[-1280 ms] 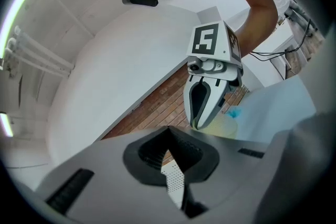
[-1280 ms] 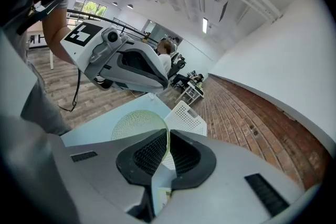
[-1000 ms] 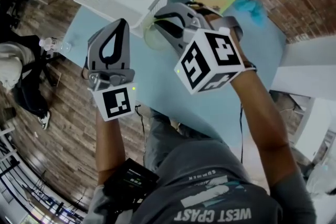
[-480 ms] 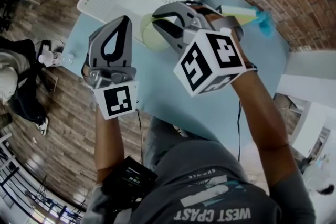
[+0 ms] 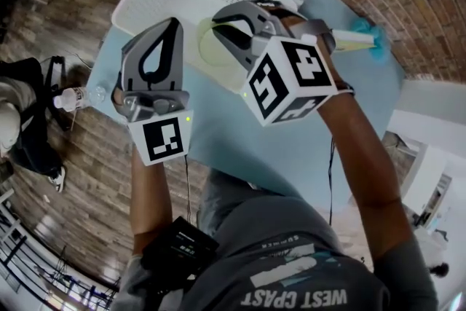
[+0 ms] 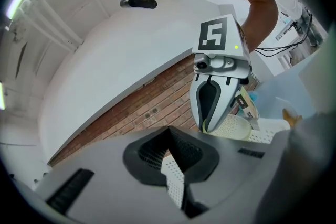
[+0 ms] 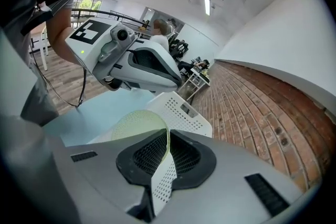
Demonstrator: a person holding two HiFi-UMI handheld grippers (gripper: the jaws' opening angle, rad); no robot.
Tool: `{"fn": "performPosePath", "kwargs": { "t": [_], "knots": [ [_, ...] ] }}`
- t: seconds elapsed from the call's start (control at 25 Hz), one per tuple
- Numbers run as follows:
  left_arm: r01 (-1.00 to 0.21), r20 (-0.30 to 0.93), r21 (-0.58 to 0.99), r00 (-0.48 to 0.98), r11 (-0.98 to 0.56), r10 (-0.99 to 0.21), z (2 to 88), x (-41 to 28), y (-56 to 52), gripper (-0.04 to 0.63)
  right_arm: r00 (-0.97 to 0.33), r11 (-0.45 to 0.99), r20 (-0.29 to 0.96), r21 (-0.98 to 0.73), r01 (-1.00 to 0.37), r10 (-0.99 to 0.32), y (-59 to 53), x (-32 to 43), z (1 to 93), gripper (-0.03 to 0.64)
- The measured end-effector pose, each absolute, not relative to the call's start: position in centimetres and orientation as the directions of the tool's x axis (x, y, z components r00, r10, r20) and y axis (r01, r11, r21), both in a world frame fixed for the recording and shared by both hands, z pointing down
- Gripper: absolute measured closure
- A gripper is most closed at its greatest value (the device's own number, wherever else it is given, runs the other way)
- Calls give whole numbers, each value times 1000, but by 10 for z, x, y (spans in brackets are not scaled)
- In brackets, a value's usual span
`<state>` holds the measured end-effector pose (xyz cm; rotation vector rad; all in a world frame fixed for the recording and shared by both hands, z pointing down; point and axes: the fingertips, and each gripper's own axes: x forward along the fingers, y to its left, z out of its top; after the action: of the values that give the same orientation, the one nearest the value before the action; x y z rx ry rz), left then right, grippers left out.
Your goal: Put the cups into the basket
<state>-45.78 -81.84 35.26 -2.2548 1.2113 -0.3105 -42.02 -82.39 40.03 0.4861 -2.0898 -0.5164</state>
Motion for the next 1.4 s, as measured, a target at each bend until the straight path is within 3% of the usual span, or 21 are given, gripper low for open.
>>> {"fn": "performPosePath", "kwargs": {
  "t": [1.4],
  "knots": [
    [-690, 34, -557, 538, -463, -842, 413, -480, -901, 595, -430, 962, 861, 259, -86, -270, -915, -443, 575, 584]
  ]
}}
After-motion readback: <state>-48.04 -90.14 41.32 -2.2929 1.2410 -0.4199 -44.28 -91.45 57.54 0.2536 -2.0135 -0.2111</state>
